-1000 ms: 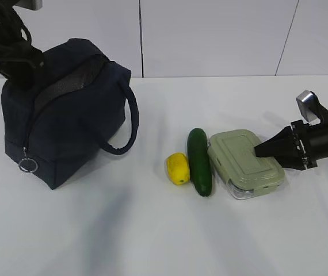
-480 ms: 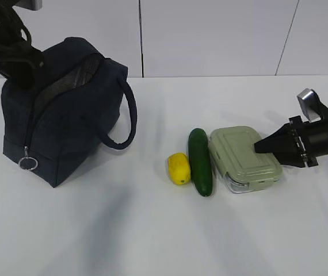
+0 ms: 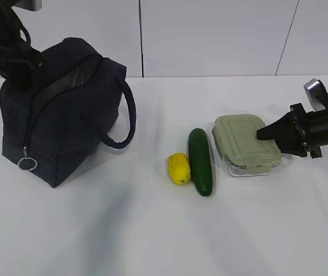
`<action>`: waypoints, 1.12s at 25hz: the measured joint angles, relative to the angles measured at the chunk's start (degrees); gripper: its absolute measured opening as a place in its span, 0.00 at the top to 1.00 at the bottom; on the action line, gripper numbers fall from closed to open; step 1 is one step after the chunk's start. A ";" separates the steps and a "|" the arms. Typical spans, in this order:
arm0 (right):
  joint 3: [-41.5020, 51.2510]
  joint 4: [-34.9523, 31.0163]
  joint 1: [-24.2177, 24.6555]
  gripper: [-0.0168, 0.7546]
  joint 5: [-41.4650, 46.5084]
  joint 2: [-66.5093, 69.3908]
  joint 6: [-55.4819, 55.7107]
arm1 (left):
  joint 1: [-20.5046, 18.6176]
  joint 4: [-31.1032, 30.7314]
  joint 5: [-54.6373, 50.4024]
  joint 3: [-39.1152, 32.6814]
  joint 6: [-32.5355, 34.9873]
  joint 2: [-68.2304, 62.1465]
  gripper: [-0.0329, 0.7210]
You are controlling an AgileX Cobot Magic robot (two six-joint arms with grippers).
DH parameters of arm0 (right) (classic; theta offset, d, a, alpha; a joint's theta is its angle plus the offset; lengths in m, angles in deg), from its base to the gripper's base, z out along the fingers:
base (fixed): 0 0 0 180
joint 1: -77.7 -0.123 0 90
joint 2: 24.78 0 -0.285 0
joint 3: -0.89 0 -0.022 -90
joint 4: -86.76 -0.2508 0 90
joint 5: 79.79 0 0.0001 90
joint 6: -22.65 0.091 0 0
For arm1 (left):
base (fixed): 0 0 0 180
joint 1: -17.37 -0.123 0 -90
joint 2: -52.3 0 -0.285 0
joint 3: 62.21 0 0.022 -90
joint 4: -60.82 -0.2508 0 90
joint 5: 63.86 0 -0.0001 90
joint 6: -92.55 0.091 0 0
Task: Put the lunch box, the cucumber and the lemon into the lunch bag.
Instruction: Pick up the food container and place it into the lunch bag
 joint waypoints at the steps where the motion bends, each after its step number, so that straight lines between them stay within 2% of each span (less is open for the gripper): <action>1: 0.00 -0.55 0.00 0.51 0.00 -0.35 0.14 | 0.00 0.00 0.00 0.00 0.00 0.00 0.93; 12: 0.19 -3.69 -1.37 0.51 -0.13 -5.80 2.27 | 0.00 -0.14 -0.22 0.00 0.00 0.00 0.93; 21: -0.13 -6.10 -8.01 0.51 -0.13 -10.44 3.36 | 0.00 -0.14 -0.30 0.00 0.00 0.00 0.93; 28: -2.40 -7.69 -15.67 0.51 0.19 -12.06 4.98 | 0.00 -0.14 -0.43 0.00 0.00 0.00 0.93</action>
